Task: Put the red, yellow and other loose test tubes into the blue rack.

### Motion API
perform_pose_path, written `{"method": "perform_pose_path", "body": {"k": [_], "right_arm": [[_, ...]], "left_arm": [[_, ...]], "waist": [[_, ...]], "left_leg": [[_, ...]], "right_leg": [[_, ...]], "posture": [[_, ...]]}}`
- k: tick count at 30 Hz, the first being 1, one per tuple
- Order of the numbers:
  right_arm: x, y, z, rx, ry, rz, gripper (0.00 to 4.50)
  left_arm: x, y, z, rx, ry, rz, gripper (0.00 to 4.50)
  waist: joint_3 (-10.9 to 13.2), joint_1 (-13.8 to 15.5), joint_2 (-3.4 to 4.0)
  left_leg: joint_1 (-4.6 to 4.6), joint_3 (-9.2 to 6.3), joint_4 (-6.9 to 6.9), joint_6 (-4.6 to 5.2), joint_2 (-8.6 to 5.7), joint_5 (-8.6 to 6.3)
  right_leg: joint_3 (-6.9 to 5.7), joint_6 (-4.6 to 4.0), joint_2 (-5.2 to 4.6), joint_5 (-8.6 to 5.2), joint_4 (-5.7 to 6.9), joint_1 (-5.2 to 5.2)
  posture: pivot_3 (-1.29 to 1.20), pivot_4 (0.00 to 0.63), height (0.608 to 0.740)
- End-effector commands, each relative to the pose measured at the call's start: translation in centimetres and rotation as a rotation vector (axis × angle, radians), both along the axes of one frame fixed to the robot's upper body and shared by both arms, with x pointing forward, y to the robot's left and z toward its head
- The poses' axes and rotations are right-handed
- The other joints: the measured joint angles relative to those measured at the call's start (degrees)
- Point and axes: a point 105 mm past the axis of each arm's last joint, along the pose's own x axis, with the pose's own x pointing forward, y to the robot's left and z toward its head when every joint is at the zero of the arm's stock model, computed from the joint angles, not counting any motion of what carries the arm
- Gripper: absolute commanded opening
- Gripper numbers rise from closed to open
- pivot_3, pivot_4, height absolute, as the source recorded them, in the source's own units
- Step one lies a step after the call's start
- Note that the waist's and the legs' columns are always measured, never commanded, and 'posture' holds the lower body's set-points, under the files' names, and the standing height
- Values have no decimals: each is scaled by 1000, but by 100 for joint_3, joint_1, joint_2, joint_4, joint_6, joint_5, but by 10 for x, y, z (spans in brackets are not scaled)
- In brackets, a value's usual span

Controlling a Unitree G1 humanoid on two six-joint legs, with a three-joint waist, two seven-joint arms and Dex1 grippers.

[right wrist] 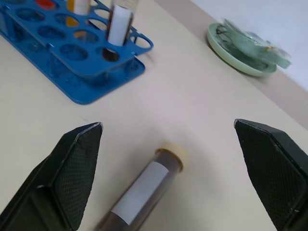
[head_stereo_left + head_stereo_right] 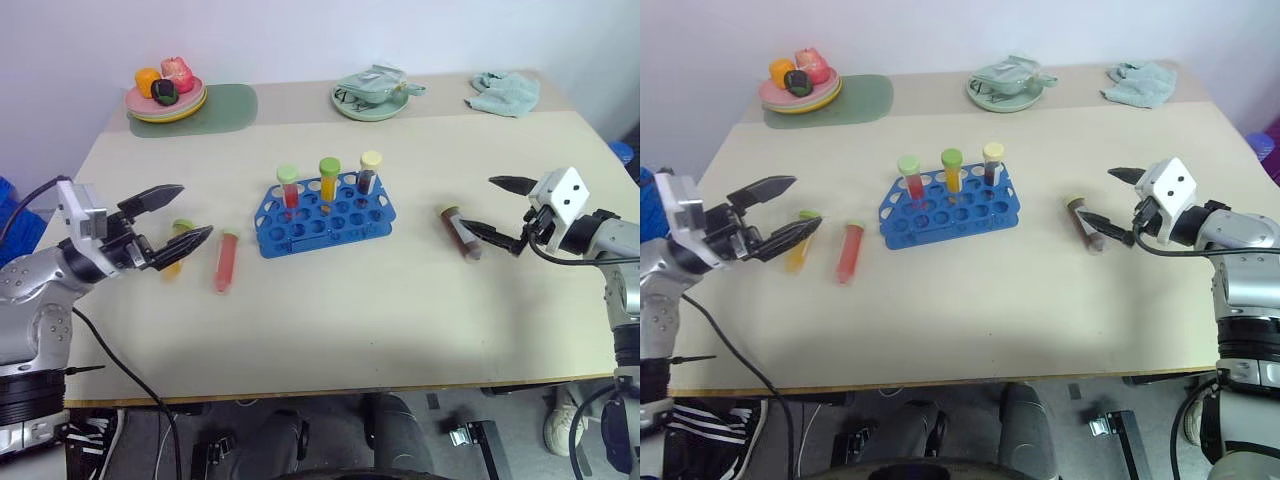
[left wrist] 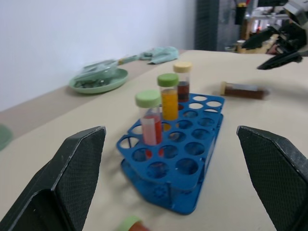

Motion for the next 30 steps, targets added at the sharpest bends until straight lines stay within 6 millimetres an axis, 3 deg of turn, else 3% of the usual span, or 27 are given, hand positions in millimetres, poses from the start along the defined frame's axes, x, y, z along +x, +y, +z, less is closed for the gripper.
{"method": "perform_pose_path", "body": {"k": [1, 12, 17, 24, 30], "right_arm": [[5, -5, 18, -12, -45, -48, 4500], [19, -13, 26, 51, 127, -209, 4500], [15, 1, 22, 115, 326, -230, 4500], [22, 32, 38, 189, 572, -388, 4500], [30, 33, 11, 240, 750, -622, 4500]], "left_arm": [[0, -4, 13, 20, -59, -3, 4475], [0, -22, 10, 25, -39, -76, 4475], [-4, -19, 11, 33, -37, -89, 4475], [-3, -31, 7, 11, -34, -124, 4475], [-6, -38, 4, -10, -50, -126, 4475]], "waist": [[0, -1, 0], [0, 13, 0], [0, -11, 1], [1, 5, 3], [-3, 13, -4]], "left_leg": [[0, 0, 0, 0, 0, 0], [-4, 1, 0, 0, 4, 0], [-5, 3, -1, 0, 6, 0], [-14, 6, -2, -2, 14, -1], [-25, 6, 1, 3, 12, -3]], "right_leg": [[0, 0, 0, 0, 0, 0], [2, -2, 4, 1, -4, -3], [3, -4, 5, 3, -13, -5], [5, -11, 12, 8, -37, -14], [3, -5, 15, 32, -73, -2]], "posture": [[0, 150, 740], [0, 150, 740], [0, 150, 740], [0, 150, 740], [0, 150, 740]]}}
